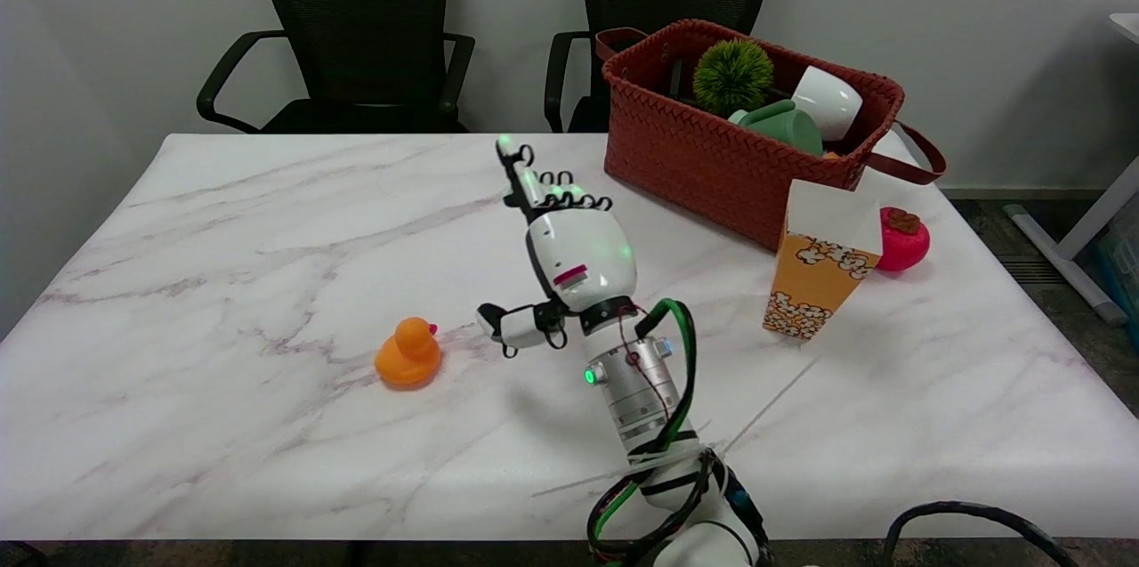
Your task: Pick up the popcorn box.
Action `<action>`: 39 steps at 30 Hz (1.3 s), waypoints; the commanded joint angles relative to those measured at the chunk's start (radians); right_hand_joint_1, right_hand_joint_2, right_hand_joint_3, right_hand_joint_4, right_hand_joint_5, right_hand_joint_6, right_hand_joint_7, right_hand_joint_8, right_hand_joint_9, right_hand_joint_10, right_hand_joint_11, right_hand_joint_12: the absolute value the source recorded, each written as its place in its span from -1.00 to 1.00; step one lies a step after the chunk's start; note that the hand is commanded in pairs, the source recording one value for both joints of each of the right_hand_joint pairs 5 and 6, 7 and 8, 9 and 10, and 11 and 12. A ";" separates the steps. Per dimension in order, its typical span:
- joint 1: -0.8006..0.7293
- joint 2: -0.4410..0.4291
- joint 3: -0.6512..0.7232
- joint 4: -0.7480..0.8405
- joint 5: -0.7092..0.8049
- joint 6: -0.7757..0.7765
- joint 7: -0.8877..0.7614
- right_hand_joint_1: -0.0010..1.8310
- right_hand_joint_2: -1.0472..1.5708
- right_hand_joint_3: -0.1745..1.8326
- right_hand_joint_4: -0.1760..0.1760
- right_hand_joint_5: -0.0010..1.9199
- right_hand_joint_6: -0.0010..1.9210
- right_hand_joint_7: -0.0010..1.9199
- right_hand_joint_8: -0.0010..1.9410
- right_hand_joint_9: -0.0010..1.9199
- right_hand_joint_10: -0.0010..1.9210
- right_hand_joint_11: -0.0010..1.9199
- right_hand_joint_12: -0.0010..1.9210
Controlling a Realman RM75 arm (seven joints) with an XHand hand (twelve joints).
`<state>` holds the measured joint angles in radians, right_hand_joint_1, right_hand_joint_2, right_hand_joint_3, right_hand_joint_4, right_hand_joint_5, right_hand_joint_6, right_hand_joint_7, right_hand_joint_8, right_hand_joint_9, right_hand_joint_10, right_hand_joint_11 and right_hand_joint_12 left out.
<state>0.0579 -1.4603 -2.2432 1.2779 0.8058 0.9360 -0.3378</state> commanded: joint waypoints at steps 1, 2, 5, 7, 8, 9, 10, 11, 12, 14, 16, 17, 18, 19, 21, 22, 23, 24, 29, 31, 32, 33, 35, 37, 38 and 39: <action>-0.031 -0.006 -0.009 0.012 0.040 0.274 -0.031 0.28 0.01 -0.06 0.00 -0.94 -0.94 -0.37 -0.38 -0.40 -0.40 -0.46 -0.46; -0.031 -0.007 -0.009 0.012 0.040 0.286 -0.029 0.28 0.01 -0.05 0.00 -0.94 -0.94 -0.37 -0.38 -0.40 -0.40 -0.46 -0.46; -0.031 -0.010 -0.016 0.012 0.040 0.331 -0.027 0.27 0.02 -0.05 0.00 -0.94 -0.94 -0.36 -0.36 -0.39 -0.39 -0.46 -0.46; -0.031 -0.010 -0.023 0.012 0.040 0.369 -0.025 0.27 0.02 -0.05 0.00 -0.94 -0.94 -0.34 -0.35 -0.39 -0.39 -0.45 -0.45; -0.031 -0.010 -0.026 0.012 0.040 0.383 -0.024 0.27 0.03 -0.05 0.00 -0.94 -0.94 -0.34 -0.35 -0.39 -0.39 -0.45 -0.45; -0.031 -0.010 -0.030 0.012 0.040 0.399 -0.024 0.26 0.03 -0.05 0.00 -0.94 -0.94 -0.34 -0.34 -0.38 -0.38 -0.45 -0.45; -0.031 -0.010 -0.033 0.012 0.040 0.412 -0.024 0.26 0.03 -0.05 0.00 -0.94 -0.94 -0.34 -0.34 -0.38 -0.38 -0.45 -0.45; -0.031 -0.010 -0.035 0.013 0.040 0.421 -0.024 0.26 0.04 -0.05 0.00 -0.94 -0.94 -0.33 -0.34 -0.38 -0.38 -0.44 -0.44; -0.031 -0.010 -0.039 0.013 0.040 0.434 -0.024 0.25 0.04 -0.06 0.00 -0.94 -0.94 -0.33 -0.34 -0.38 -0.38 -0.44 -0.44; -0.029 -0.010 -0.043 0.015 0.040 0.449 -0.024 0.25 0.04 -0.08 0.00 -0.93 -0.93 -0.33 -0.34 -0.38 -0.38 -0.44 -0.44; -0.029 -0.010 -0.047 0.020 0.040 0.465 -0.024 0.25 0.04 -0.09 0.00 -0.93 -0.93 -0.33 -0.34 -0.37 -0.37 -0.43 -0.43; -0.030 -0.010 -0.049 0.023 0.040 0.474 -0.024 0.25 0.05 -0.10 0.00 -0.92 -0.92 -0.32 -0.33 -0.37 -0.37 -0.43 -0.43; -0.031 -0.010 -0.050 0.026 0.040 0.482 -0.024 0.24 0.06 -0.10 0.00 -0.92 -0.92 -0.32 -0.32 -0.36 -0.37 -0.42 -0.42; -0.031 -0.010 -0.052 0.028 0.040 0.491 -0.024 0.24 0.06 -0.11 0.00 -0.92 -0.92 -0.31 -0.32 -0.36 -0.36 -0.42 -0.42; -0.032 -0.011 -0.060 0.030 0.040 0.518 -0.024 0.24 0.07 -0.12 0.00 -0.91 -0.91 -0.32 -0.33 -0.38 -0.38 -0.47 -0.47; -0.032 -0.012 -0.062 0.031 0.040 0.529 -0.024 0.23 0.07 -0.13 0.00 -0.91 -0.91 -0.33 -0.34 -0.39 -0.39 -0.52 -0.52; -0.032 -0.012 -0.064 0.032 0.040 0.545 -0.024 0.23 0.07 -0.14 0.00 -0.91 -0.91 -0.35 -0.35 -0.40 -0.40 -0.58 -0.58; -0.032 -0.012 -0.066 0.033 0.040 0.558 -0.024 0.22 0.07 -0.15 0.00 -0.90 -0.90 -0.38 -0.38 -0.42 -0.42 -0.62 -0.62; -0.033 -0.013 -0.074 0.034 0.040 0.652 -0.028 0.21 0.02 -0.18 0.00 -0.92 -0.92 -0.55 -0.55 -0.51 -0.51 -0.77 -0.77; -0.033 -0.013 -0.078 0.033 0.040 0.690 -0.028 0.21 0.00 -0.17 0.00 -0.93 -0.93 -0.56 -0.56 -0.52 -0.52 -0.78 -0.78; -0.033 -0.013 -0.080 0.033 0.040 0.713 -0.029 0.20 -0.02 -0.16 0.00 -0.95 -0.95 -0.56 -0.56 -0.53 -0.53 -0.78 -0.78; -0.033 -0.013 -0.082 0.033 0.040 0.730 -0.030 0.20 -0.05 -0.15 0.00 -0.98 -0.98 -0.57 -0.57 -0.54 -0.54 -0.81 -0.81; -0.033 -0.011 -0.085 0.032 0.040 0.759 -0.031 0.19 -0.08 -0.13 0.00 -1.00 -1.00 -0.58 -0.58 -0.55 -0.55 -0.85 -0.85; -0.035 -0.010 -0.086 0.031 0.040 0.783 -0.031 0.19 -0.12 -0.10 0.00 -1.00 -1.00 -0.61 -0.61 -0.57 -0.57 -0.89 -0.89; -0.035 -0.008 -0.086 0.031 0.040 0.793 -0.031 0.19 -0.12 -0.10 0.00 -1.00 -1.00 -0.61 -0.61 -0.57 -0.57 -0.90 -0.90; -0.037 -0.008 -0.086 0.033 0.041 0.801 -0.031 0.18 -0.14 -0.09 0.00 -1.00 -1.00 -0.62 -0.62 -0.58 -0.58 -0.92 -0.92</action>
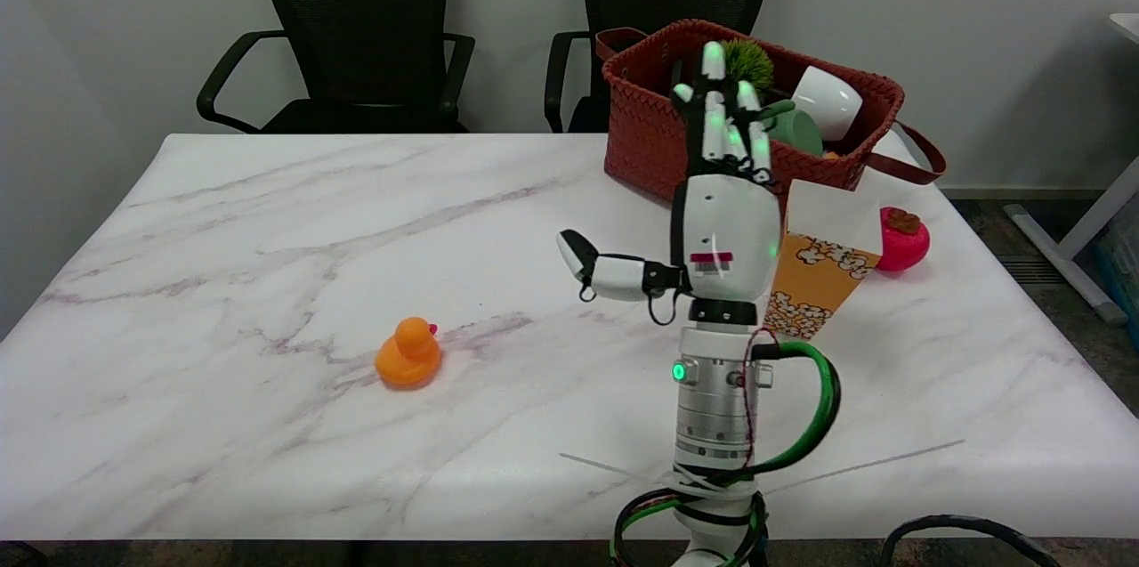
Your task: Pick up the popcorn box.
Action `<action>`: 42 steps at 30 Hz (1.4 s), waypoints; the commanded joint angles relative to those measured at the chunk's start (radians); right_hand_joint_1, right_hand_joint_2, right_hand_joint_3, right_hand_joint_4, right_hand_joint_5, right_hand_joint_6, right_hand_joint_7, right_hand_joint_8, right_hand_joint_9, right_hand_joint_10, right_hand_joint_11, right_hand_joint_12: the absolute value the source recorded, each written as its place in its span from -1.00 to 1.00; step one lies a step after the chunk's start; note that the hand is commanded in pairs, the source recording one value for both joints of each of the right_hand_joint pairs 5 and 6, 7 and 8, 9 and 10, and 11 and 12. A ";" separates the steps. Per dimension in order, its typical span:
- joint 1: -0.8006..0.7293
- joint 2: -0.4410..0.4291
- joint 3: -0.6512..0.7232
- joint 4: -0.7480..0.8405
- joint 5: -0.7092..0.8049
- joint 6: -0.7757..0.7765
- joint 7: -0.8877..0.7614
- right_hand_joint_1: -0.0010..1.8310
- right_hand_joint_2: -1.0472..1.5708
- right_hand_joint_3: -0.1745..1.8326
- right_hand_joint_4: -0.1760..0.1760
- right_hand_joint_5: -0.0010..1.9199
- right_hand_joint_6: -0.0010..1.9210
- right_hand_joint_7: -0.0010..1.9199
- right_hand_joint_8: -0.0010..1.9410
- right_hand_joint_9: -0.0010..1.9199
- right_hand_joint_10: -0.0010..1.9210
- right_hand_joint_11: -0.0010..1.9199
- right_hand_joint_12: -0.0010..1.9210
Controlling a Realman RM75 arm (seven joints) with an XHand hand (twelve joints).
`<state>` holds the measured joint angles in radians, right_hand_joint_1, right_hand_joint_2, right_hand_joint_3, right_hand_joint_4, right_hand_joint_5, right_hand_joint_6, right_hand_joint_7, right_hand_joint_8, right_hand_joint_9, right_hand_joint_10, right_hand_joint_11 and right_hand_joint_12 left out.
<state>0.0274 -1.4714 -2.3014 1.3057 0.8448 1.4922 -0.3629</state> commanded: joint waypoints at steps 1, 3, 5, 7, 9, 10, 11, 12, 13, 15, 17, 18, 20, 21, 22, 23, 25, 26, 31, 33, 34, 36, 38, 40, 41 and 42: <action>-0.008 0.004 -0.028 0.007 0.006 0.256 -0.006 0.18 -0.16 -0.10 0.00 -1.00 -1.00 -0.63 -0.64 -0.58 -0.58 -0.94 -0.94; -0.012 0.004 -0.027 0.010 0.017 0.273 -0.006 0.18 -0.18 -0.11 0.00 -1.00 -1.00 -0.65 -0.66 -0.60 -0.60 -0.95 -0.95; -0.016 0.010 -0.028 0.014 0.033 0.292 -0.006 0.17 -0.22 -0.19 0.00 -1.00 -1.00 -0.68 -0.69 -0.64 -0.64 -0.96 -0.96; -0.021 0.018 -0.029 0.019 0.045 0.313 -0.001 0.16 -0.25 -0.26 0.00 -1.00 -1.00 -0.71 -0.71 -0.66 -0.66 -0.96 -0.96; -0.029 0.026 -0.029 0.026 0.053 0.329 0.001 0.16 -0.26 -0.31 0.00 -1.00 -1.00 -0.74 -0.74 -0.68 -0.68 -0.97 -0.97; -0.034 0.030 -0.029 0.032 0.058 0.341 0.001 0.15 -0.27 -0.34 0.00 -1.00 -1.00 -0.75 -0.75 -0.69 -0.69 -0.97 -0.97; -0.038 0.036 -0.030 0.039 0.060 0.352 0.001 0.15 -0.27 -0.36 0.00 -1.00 -1.00 -0.77 -0.77 -0.70 -0.70 -0.98 -0.98; -0.043 0.042 -0.030 0.045 0.060 0.357 0.001 0.15 -0.28 -0.37 0.00 -1.00 -1.00 -0.78 -0.78 -0.70 -0.70 -0.99 -0.99; -0.051 0.050 -0.027 0.056 0.062 0.360 -0.001 0.15 -0.28 -0.39 0.00 -1.00 -1.00 -0.79 -0.79 -0.71 -0.71 -1.00 -1.00; -0.064 0.058 -0.021 0.074 0.073 0.360 -0.005 0.15 -0.28 -0.43 0.00 -1.00 -1.00 -0.81 -0.81 -0.71 -0.71 -1.00 -1.00; -0.075 0.074 -0.016 0.092 0.096 0.361 0.001 0.15 -0.28 -0.46 0.00 -1.00 -1.00 -0.82 -0.82 -0.72 -0.72 -1.00 -1.00; -0.077 0.080 -0.016 0.097 0.110 0.362 0.001 0.15 -0.28 -0.48 0.00 -1.00 -1.00 -0.83 -0.83 -0.72 -0.72 -1.00 -1.00; -0.081 0.093 -0.016 0.118 0.147 0.362 0.002 0.14 -0.29 -0.51 0.00 -1.00 -1.00 -0.87 -0.88 -0.72 -0.72 -0.98 -0.98; -0.083 0.097 -0.016 0.124 0.161 0.362 0.003 0.13 -0.28 -0.52 0.00 -1.00 -1.00 -0.89 -0.89 -0.72 -0.72 -0.97 -0.97; -0.086 0.102 -0.016 0.131 0.176 0.362 0.004 0.13 -0.28 -0.53 0.00 -1.00 -1.00 -0.90 -0.91 -0.72 -0.72 -0.97 -0.97; -0.088 0.107 -0.013 0.138 0.188 0.362 0.006 0.12 -0.28 -0.53 0.00 -1.00 -1.00 -0.92 -0.92 -0.72 -0.72 -0.96 -0.96; -0.095 0.119 -0.002 0.155 0.216 0.362 0.012 0.11 -0.28 -0.54 0.00 -1.00 -1.00 -0.94 -0.94 -0.72 -0.72 -0.97 -0.97; -0.099 0.124 0.006 0.160 0.224 0.362 0.020 0.11 -0.28 -0.55 0.00 -1.00 -1.00 -0.94 -0.94 -0.72 -0.72 -0.97 -0.97; -0.124 0.145 0.069 0.176 0.280 0.362 0.170 0.10 -0.26 -0.56 0.00 -1.00 -1.00 -0.97 -0.97 -0.73 -0.73 -1.00 -1.00; -0.133 0.155 0.097 0.173 0.292 0.362 0.232 0.10 -0.26 -0.56 0.00 -1.00 -1.00 -0.97 -0.97 -0.74 -0.74 -1.00 -1.00; -0.138 0.159 0.107 0.171 0.296 0.362 0.253 0.10 -0.26 -0.56 0.00 -1.00 -1.00 -0.97 -0.97 -0.74 -0.74 -1.00 -1.00; -0.147 0.163 0.118 0.175 0.316 0.362 0.288 0.09 -0.26 -0.57 0.00 -1.00 -1.00 -0.97 -0.97 -0.74 -0.74 -1.00 -1.00; -0.157 0.164 0.125 0.182 0.333 0.362 0.311 0.09 -0.24 -0.58 0.00 -1.00 -1.00 -0.97 -0.97 -0.74 -0.74 -1.00 -1.00; -0.172 0.165 0.132 0.190 0.370 0.360 0.342 0.08 -0.23 -0.59 0.00 -1.00 -1.00 -0.97 -0.97 -0.75 -0.75 -1.00 -1.00; -0.177 0.165 0.135 0.191 0.387 0.360 0.360 0.08 -0.22 -0.59 0.00 -1.00 -1.00 -0.97 -0.97 -0.75 -0.75 -1.00 -1.00; -0.185 0.165 0.141 0.190 0.409 0.360 0.390 0.08 -0.22 -0.60 0.00 -1.00 -1.00 -0.97 -0.97 -0.75 -0.75 -1.00 -1.00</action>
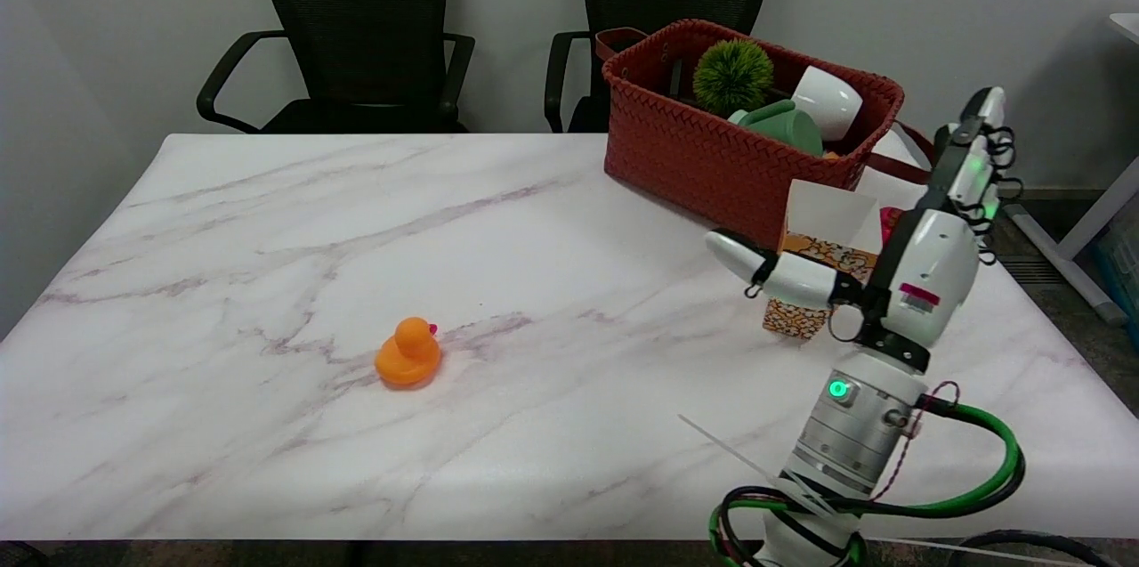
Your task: Pick up the popcorn box.
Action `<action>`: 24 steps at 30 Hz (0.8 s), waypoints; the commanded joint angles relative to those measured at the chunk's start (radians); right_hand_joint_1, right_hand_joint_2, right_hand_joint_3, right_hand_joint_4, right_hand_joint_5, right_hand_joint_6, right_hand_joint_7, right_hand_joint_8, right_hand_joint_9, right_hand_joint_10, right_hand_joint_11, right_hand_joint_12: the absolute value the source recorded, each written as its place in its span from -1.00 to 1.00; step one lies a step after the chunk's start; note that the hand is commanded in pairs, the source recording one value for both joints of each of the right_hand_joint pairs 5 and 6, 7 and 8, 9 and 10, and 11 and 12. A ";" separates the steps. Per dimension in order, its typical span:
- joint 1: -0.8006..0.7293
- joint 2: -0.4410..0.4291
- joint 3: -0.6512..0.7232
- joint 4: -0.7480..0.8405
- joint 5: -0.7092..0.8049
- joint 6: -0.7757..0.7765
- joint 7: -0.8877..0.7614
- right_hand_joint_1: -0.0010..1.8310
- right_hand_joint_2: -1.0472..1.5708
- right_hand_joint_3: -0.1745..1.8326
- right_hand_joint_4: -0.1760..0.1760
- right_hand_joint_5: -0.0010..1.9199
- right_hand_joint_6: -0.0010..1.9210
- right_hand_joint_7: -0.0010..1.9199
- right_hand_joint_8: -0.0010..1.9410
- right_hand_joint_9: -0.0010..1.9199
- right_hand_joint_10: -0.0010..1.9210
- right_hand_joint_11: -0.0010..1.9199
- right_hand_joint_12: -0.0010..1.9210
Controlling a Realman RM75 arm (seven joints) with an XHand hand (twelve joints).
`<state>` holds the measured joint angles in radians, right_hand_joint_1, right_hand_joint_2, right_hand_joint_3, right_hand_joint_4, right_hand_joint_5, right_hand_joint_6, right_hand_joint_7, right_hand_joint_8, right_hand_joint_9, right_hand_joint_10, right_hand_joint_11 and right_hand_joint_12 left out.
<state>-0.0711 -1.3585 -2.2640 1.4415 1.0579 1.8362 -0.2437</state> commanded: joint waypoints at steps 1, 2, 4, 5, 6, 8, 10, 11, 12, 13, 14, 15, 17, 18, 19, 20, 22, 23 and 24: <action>-0.094 0.053 0.109 0.050 0.213 0.015 0.300 0.08 -0.22 -0.61 0.00 -1.00 -1.00 -0.97 -0.97 -0.75 -0.75 -1.00 -1.00; -0.097 0.054 0.110 0.044 0.230 0.015 0.323 0.08 -0.22 -0.62 0.00 -1.00 -1.00 -0.97 -0.97 -0.75 -0.75 -1.00 -1.00; -0.100 0.056 0.111 0.031 0.261 0.015 0.373 0.07 -0.21 -0.62 0.00 -1.00 -1.00 -0.97 -0.97 -0.75 -0.75 -1.00 -1.00; -0.099 0.057 0.111 0.019 0.274 0.015 0.399 0.06 -0.20 -0.62 0.00 -1.00 -1.00 -0.97 -0.97 -0.75 -0.75 -1.00 -1.00; -0.097 0.057 0.110 0.012 0.281 0.013 0.414 0.06 -0.19 -0.63 0.00 -1.00 -1.00 -0.98 -0.98 -0.75 -0.75 -1.00 -1.00; -0.089 0.057 0.105 0.004 0.304 0.010 0.429 0.05 -0.17 -0.64 0.00 -1.00 -1.00 -0.98 -0.98 -0.75 -0.75 -1.00 -1.00; -0.083 0.058 0.099 -0.001 0.322 0.005 0.436 0.04 -0.14 -0.65 0.00 -1.00 -1.00 -0.99 -0.99 -0.76 -0.76 -1.00 -1.00; -0.081 0.058 0.098 -0.005 0.328 -0.002 0.437 0.01 -0.12 -0.66 0.00 -1.00 -1.00 -1.00 -1.00 -0.76 -0.76 -1.00 -1.00; -0.080 0.058 0.098 -0.007 0.333 -0.007 0.437 0.00 -0.11 -0.67 0.00 -1.00 -1.00 -1.00 -1.00 -0.76 -0.77 -1.00 -1.00; -0.079 0.058 0.099 -0.008 0.340 -0.014 0.437 0.00 -0.10 -0.68 0.00 -1.00 -1.00 -1.00 -1.00 -0.77 -0.77 -1.00 -1.00; -0.078 0.059 0.100 -0.010 0.349 -0.021 0.440 0.00 -0.08 -0.69 0.00 -1.00 -1.00 -1.00 -1.00 -0.77 -0.77 -1.00 -1.00; -0.077 0.059 0.102 -0.014 0.356 -0.027 0.443 0.00 -0.06 -0.71 0.00 -1.00 -1.00 -1.00 -1.00 -0.78 -0.78 -1.00 -1.00; -0.072 0.061 0.104 -0.024 0.371 -0.047 0.479 0.00 -0.04 -0.74 0.00 -1.00 -1.00 -1.00 -1.00 -0.79 -0.79 -1.00 -1.00; -0.070 0.062 0.113 -0.038 0.375 -0.066 0.503 0.00 -0.04 -0.75 0.00 -1.00 -1.00 -1.00 -1.00 -0.80 -0.80 -1.00 -1.00; -0.067 0.063 0.116 -0.048 0.377 -0.081 0.522 0.00 -0.03 -0.75 0.00 -1.00 -1.00 -1.00 -1.00 -0.80 -0.80 -1.00 -1.00; -0.065 0.063 0.108 -0.045 0.384 -0.088 0.546 -0.01 -0.03 -0.76 0.00 -1.00 -1.00 -1.00 -1.00 -0.81 -0.81 -1.00 -1.00; -0.059 0.065 0.108 -0.057 0.387 -0.123 0.569 -0.04 -0.02 -0.76 0.00 -1.00 -1.00 -1.00 -1.00 -0.84 -0.85 -1.00 -1.00; -0.057 0.065 0.109 -0.058 0.387 -0.139 0.571 -0.04 -0.01 -0.76 0.00 -1.00 -1.00 -1.00 -1.00 -0.85 -0.85 -1.00 -1.00; -0.056 0.065 0.109 -0.058 0.389 -0.153 0.571 -0.04 0.00 -0.76 0.00 -1.00 -1.00 -1.00 -1.00 -0.87 -0.87 -1.00 -1.00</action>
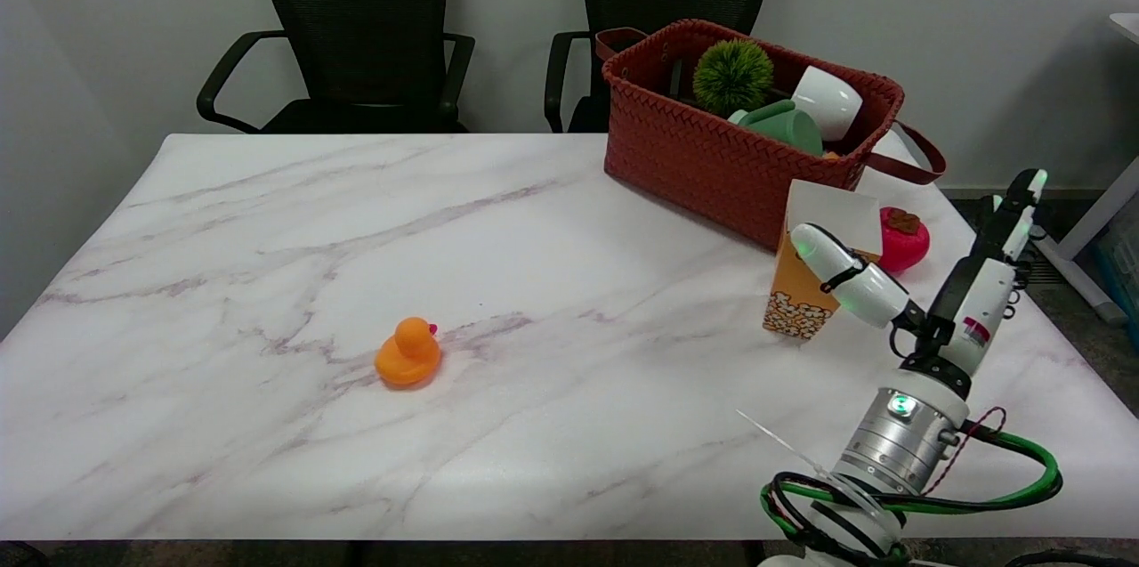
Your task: Pick up the popcorn box.
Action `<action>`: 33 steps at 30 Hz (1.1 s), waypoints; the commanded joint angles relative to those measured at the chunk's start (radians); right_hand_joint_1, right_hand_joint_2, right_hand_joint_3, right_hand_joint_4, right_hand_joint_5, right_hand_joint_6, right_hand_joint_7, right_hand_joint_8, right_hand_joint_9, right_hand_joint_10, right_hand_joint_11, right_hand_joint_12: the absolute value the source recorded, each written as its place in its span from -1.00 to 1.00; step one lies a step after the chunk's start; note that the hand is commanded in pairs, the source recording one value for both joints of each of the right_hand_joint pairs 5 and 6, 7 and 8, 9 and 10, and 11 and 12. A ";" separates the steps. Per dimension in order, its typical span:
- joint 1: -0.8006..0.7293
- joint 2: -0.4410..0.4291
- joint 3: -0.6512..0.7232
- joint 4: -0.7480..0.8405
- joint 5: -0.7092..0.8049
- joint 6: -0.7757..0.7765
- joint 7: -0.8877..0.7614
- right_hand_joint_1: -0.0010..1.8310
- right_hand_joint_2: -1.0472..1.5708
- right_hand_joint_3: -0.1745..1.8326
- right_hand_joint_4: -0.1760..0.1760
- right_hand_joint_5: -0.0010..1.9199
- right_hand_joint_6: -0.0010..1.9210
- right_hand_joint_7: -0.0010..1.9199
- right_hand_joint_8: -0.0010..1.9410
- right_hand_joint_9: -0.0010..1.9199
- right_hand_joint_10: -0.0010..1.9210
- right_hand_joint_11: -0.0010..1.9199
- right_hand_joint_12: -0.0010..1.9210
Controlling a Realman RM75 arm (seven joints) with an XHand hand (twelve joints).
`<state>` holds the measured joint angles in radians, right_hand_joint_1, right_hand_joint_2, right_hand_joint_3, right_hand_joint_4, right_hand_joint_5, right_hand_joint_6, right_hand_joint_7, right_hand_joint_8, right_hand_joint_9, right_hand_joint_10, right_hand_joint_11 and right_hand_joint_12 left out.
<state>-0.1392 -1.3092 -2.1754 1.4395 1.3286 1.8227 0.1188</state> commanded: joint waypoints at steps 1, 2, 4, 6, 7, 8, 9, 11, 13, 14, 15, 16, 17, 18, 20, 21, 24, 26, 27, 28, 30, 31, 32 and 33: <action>0.014 0.016 0.021 -0.056 0.122 -0.156 0.208 -0.05 0.01 -0.77 0.00 -1.00 -1.00 -1.00 -1.00 -0.89 -0.89 -1.00 -1.00; 0.017 0.016 0.021 -0.057 0.126 -0.165 0.205 -0.06 0.01 -0.77 0.00 -1.00 -1.00 -1.00 -1.00 -0.90 -0.90 -1.00 -1.00; 0.018 0.016 0.021 -0.062 0.134 -0.190 0.202 -0.06 0.02 -0.77 0.00 -1.00 -1.00 -1.00 -1.00 -0.92 -0.92 -1.00 -1.00; 0.019 0.016 0.021 -0.068 0.144 -0.205 0.205 -0.06 0.02 -0.78 0.00 -1.00 -1.00 -1.00 -1.00 -0.93 -0.93 -1.00 -1.00; 0.019 0.016 0.020 -0.071 0.149 -0.212 0.205 -0.07 0.02 -0.78 0.00 -1.00 -1.00 -1.00 -1.00 -0.94 -0.94 -1.00 -1.00; 0.019 0.016 0.019 -0.074 0.153 -0.215 0.203 -0.06 0.02 -0.79 0.00 -1.00 -1.00 -1.00 -1.00 -0.95 -0.95 -1.00 -1.00; 0.019 0.016 0.018 -0.075 0.157 -0.218 0.202 -0.06 0.02 -0.79 0.00 -1.00 -1.00 -1.00 -1.00 -0.96 -0.96 -1.00 -1.00; 0.019 0.016 0.017 -0.076 0.167 -0.224 0.200 -0.04 0.00 -0.82 0.00 -1.00 -1.00 -1.00 -1.00 -0.97 -0.97 -1.00 -1.00; 0.019 0.016 0.015 -0.079 0.174 -0.225 0.200 0.00 -0.01 -0.85 0.00 -1.00 -1.00 -1.00 -1.00 -0.99 -0.99 -1.00 -1.00; 0.019 0.016 0.015 -0.082 0.174 -0.225 0.200 0.00 -0.02 -0.87 0.00 -1.00 -1.00 -1.00 -1.00 -1.00 -1.00 -1.00 -1.00; 0.018 0.016 0.015 -0.086 0.174 -0.224 0.200 0.01 -0.03 -0.89 0.00 -1.00 -1.00 -1.00 -1.00 -1.00 -1.00 -1.00 -1.00; 0.017 0.016 0.015 -0.090 0.177 -0.220 0.200 0.05 -0.05 -0.91 0.00 -1.00 -1.00 -1.00 -1.00 -1.00 -1.00 -1.00 -1.00; 0.017 0.016 0.015 -0.091 0.184 -0.217 0.200 0.06 -0.05 -0.91 0.00 -1.00 -1.00 -1.00 -1.00 -1.00 -1.00 -1.00 -1.00; 0.017 0.016 0.013 -0.091 0.192 -0.216 0.200 0.07 -0.06 -0.91 0.00 -1.00 -1.00 -1.00 -1.00 -1.00 -1.00 -1.00 -1.00; 0.017 0.016 0.011 -0.095 0.206 -0.221 0.198 0.09 -0.07 -0.90 0.00 -1.00 -1.00 -1.00 -1.00 -1.00 -1.00 -1.00 -1.00; 0.017 0.016 0.011 -0.097 0.210 -0.226 0.198 0.09 -0.08 -0.88 0.00 -1.00 -1.00 -1.00 -1.00 -1.00 -1.00 -1.00 -1.00; 0.019 0.016 0.010 -0.100 0.219 -0.254 0.198 0.11 -0.09 -0.81 0.00 -1.00 -1.00 -1.00 -1.00 -1.00 -1.00 -1.00 -1.00; 0.019 0.016 0.016 -0.101 0.220 -0.274 0.198 0.11 -0.10 -0.78 0.00 -1.00 -1.00 -1.00 -1.00 -1.00 -1.00 -1.00 -1.00; 0.019 0.016 0.020 -0.102 0.221 -0.286 0.198 0.11 -0.10 -0.76 0.00 -1.00 -1.00 -1.00 -1.00 -1.00 -1.00 -1.00 -1.00; 0.019 0.016 0.023 -0.104 0.222 -0.295 0.198 0.11 -0.11 -0.74 0.00 -1.00 -1.00 -1.00 -1.00 -1.00 -1.00 -1.00 -1.00; 0.019 0.016 0.033 -0.106 0.226 -0.313 0.200 0.11 -0.11 -0.72 0.00 -1.00 -1.00 -1.00 -1.00 -1.00 -1.00 -1.00 -1.00; 0.019 0.016 0.037 -0.107 0.230 -0.321 0.200 0.11 -0.11 -0.71 0.00 -1.00 -1.00 -1.00 -1.00 -1.00 -1.00 -1.00 -1.00; 0.021 0.016 0.040 -0.110 0.233 -0.328 0.202 0.11 -0.11 -0.70 0.00 -1.00 -1.00 -1.00 -1.00 -1.00 -1.00 -1.00 -1.00; 0.022 0.016 0.043 -0.113 0.236 -0.339 0.205 0.11 -0.11 -0.70 0.00 -1.00 -1.00 -1.00 -1.00 -1.00 -1.00 -1.00 -1.00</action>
<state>-0.1227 -1.2950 -2.1598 1.3542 1.5126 1.5933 0.3050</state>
